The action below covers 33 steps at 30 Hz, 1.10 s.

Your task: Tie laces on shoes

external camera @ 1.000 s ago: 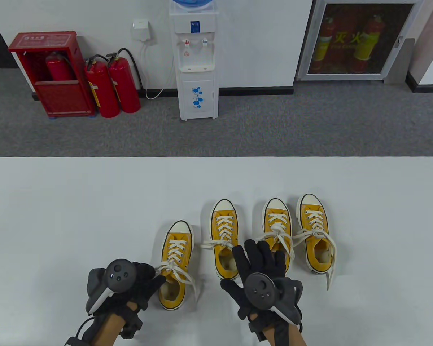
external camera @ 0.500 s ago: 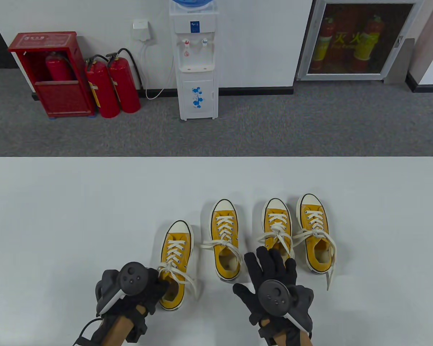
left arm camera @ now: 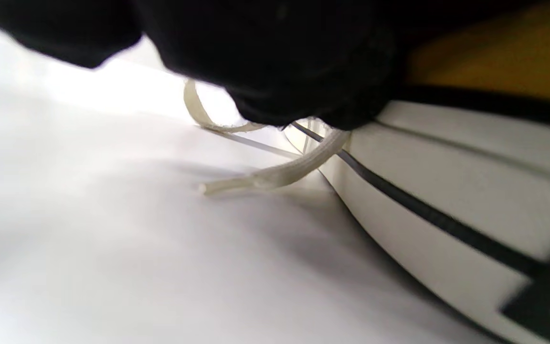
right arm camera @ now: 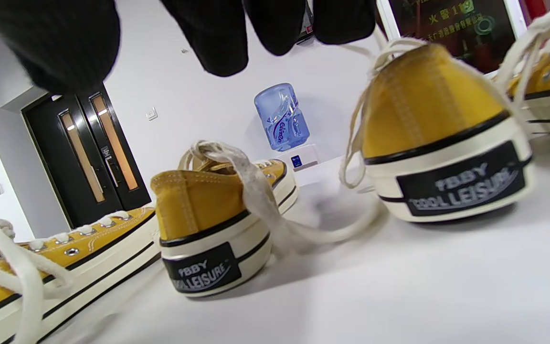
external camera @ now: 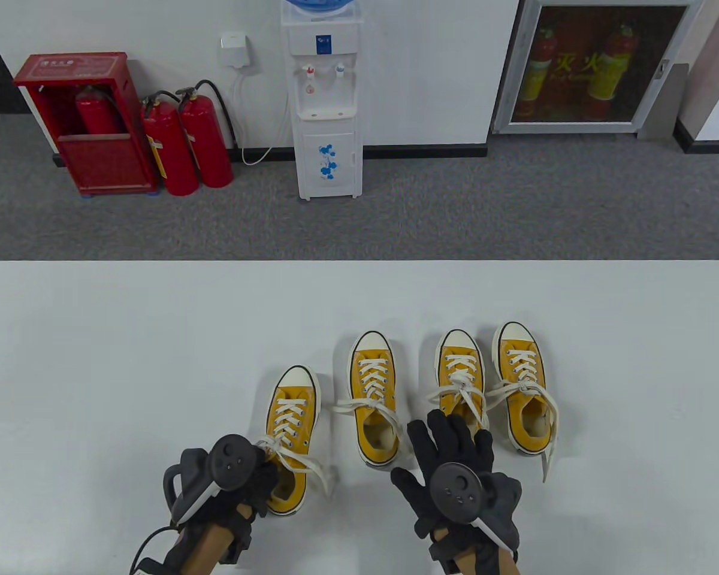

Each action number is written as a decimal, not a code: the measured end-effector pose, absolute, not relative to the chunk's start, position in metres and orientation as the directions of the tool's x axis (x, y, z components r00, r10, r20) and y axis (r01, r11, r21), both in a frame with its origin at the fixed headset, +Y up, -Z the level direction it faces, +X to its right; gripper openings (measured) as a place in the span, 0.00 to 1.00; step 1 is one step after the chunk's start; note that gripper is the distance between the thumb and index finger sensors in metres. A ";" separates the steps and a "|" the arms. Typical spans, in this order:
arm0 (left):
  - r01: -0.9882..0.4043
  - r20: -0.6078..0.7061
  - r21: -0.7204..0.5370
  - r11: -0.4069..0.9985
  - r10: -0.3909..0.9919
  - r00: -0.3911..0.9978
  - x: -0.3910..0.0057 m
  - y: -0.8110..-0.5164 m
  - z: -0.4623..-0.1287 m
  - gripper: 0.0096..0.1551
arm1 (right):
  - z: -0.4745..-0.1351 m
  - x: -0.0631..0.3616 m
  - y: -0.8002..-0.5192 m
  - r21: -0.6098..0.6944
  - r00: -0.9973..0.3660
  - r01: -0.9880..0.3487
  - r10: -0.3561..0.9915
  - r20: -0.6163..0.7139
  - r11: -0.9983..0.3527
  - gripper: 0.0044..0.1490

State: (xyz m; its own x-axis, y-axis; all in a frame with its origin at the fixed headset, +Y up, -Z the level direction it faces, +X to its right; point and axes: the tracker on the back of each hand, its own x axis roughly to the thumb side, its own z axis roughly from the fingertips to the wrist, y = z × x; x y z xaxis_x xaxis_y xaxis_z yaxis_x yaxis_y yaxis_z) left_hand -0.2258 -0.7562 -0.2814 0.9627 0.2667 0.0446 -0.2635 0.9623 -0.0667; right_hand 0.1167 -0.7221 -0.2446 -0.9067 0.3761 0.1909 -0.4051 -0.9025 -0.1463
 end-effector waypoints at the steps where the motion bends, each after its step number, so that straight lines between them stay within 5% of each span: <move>1: -0.261 0.045 -0.049 0.964 0.263 0.964 -0.225 -0.756 -0.281 0.27 | -0.245 0.117 -0.722 -0.148 -0.904 -0.411 0.382 0.192 -0.900 0.52; 10: -0.413 0.001 0.086 0.907 0.414 0.910 -0.235 -0.739 -0.284 0.25 | -0.245 0.121 -0.719 -0.171 -0.899 -0.428 0.398 0.183 -0.888 0.52; 20: -0.425 -0.056 0.168 0.889 0.439 0.897 -0.215 -0.717 -0.313 0.25 | -0.245 0.123 -0.719 -0.184 -0.897 -0.434 0.404 0.180 -0.882 0.51; 33: -0.370 -0.165 0.114 0.922 0.385 0.908 -0.196 -0.747 -0.351 0.25 | -0.246 0.125 -0.719 -0.180 -0.895 -0.441 0.413 0.171 -0.880 0.51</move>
State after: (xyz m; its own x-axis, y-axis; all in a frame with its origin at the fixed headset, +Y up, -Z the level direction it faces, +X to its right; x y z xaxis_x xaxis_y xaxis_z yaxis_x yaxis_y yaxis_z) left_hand -0.1962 -0.7467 -0.3507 0.9081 0.3850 -0.1649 -0.3701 0.9219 0.1141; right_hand 0.1247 -0.7188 -0.2459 -0.8945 0.4131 0.1707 -0.4405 -0.8796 -0.1796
